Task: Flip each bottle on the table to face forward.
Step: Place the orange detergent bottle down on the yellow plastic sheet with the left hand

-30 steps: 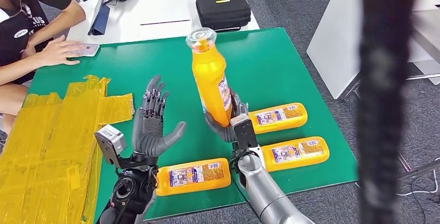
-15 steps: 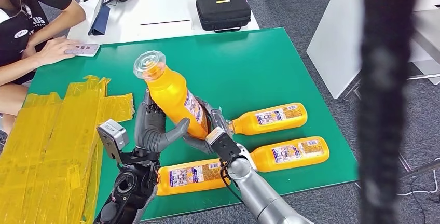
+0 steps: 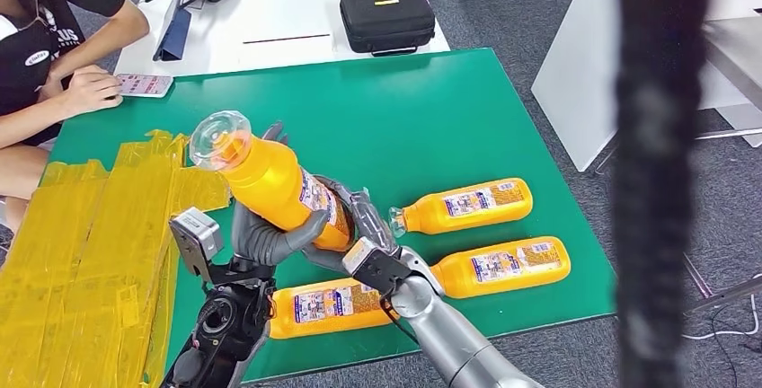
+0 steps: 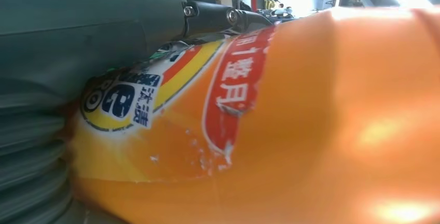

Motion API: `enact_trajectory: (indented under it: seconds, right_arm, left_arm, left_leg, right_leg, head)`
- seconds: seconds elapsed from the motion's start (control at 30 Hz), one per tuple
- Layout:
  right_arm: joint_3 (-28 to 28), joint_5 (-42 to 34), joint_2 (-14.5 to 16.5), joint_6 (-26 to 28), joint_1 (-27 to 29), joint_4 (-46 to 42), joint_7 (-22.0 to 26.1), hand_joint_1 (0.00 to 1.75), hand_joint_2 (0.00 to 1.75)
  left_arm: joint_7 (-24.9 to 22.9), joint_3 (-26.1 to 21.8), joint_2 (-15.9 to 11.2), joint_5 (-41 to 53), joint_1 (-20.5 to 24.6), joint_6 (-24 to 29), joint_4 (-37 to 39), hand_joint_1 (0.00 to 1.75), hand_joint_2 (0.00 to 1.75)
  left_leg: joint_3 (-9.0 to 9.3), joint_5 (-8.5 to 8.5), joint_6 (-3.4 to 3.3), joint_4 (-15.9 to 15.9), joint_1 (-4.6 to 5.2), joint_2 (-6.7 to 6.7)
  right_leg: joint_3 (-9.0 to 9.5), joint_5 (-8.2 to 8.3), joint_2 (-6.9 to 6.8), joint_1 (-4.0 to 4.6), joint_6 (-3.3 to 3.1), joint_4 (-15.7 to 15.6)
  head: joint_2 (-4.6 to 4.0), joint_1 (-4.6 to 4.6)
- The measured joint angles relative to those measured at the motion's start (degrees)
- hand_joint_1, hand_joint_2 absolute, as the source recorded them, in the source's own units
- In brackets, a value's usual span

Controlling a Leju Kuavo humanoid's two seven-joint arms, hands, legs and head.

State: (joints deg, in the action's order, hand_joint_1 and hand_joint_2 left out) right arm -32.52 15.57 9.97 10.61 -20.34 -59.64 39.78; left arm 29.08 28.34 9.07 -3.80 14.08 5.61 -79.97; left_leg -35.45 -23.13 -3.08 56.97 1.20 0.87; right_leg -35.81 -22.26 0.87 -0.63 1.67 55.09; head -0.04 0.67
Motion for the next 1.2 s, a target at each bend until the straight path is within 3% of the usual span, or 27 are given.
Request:
enact_trajectory:
  seconds: [0.17, 0.3, 0.7, 0.73, 0.83, 0.87, 1.2]
  right_arm:
    - [-1.00, -0.13, -0.76, 0.04, 0.03, -0.99, -0.15, 1.75, 1.75]
    - [-1.32, -0.12, -1.03, 0.21, 0.03, -1.42, -0.19, 1.75, 1.75]
    - [-1.99, 2.08, -1.20, 2.73, 0.96, -2.66, -1.04, 1.75, 1.75]
    - [-1.98, 2.44, -1.20, 2.75, 1.13, -2.98, -1.27, 1.67, 1.75]
    - [-1.96, 3.47, -1.20, 2.70, 1.59, -3.84, -1.96, 0.36, 1.75]
    - [-1.95, 3.75, -1.20, 2.77, 1.73, -4.07, -2.17, 0.00, 1.75]
    - [-1.89, 5.85, -1.78, 5.59, 5.39, -9.86, -2.86, 0.00, 1.75]
  left_arm:
    - [-0.25, -0.03, 0.00, 0.19, -0.34, 0.17, 0.00, 0.00, 1.75]
    - [-0.25, -0.06, 0.00, 0.12, -0.45, 0.31, 0.00, 1.70, 1.75]
    - [1.47, -0.91, 0.00, -4.86, -1.98, 1.88, -0.15, 1.75, 1.75]
    - [1.64, -0.89, 0.00, -5.21, -2.03, 2.14, -0.19, 1.75, 1.75]
    - [2.06, -0.81, 0.01, -6.16, -2.20, 3.04, -0.45, 1.75, 1.75]
    - [2.19, -0.80, 0.01, -6.32, -2.24, 3.37, -0.60, 1.75, 1.75]
    - [4.49, -4.18, -0.71, -2.98, -2.06, 11.62, -2.49, 1.75, 1.75]
  left_leg:
    - [0.00, 0.00, 0.00, 0.00, 0.00, 0.00]
    - [0.00, 0.00, 0.00, 0.00, 0.00, 0.00]
    - [0.00, 0.00, 0.00, 0.00, 0.00, 0.00]
    - [0.00, 0.00, 0.00, 0.00, 0.00, 0.00]
    - [0.00, 0.00, 0.00, 0.00, 0.00, 0.00]
    - [0.00, 0.00, 0.00, 0.00, 0.00, 0.00]
    - [0.00, 0.00, 0.01, 0.00, -0.01, -0.01]
  right_leg:
    - [0.00, 0.00, 0.00, 0.00, 0.00, 0.00]
    - [0.00, 0.00, 0.00, 0.00, 0.00, 0.00]
    - [0.00, 0.00, 0.00, 0.00, 0.00, 0.00]
    - [0.00, 0.00, 0.00, 0.00, 0.00, 0.00]
    - [0.00, 0.00, 0.00, 0.00, 0.00, 0.00]
    - [0.00, 0.00, 0.00, 0.00, 0.00, 0.00]
    - [-0.01, -0.01, 0.00, 0.01, -0.01, 0.00]
  head:
    - [0.00, 0.01]
    - [0.00, 0.00]
    - [0.00, 0.00]
    - [0.00, 0.00]
    - [0.00, 0.00]
    - [0.00, 0.00]
    - [0.00, 0.00]
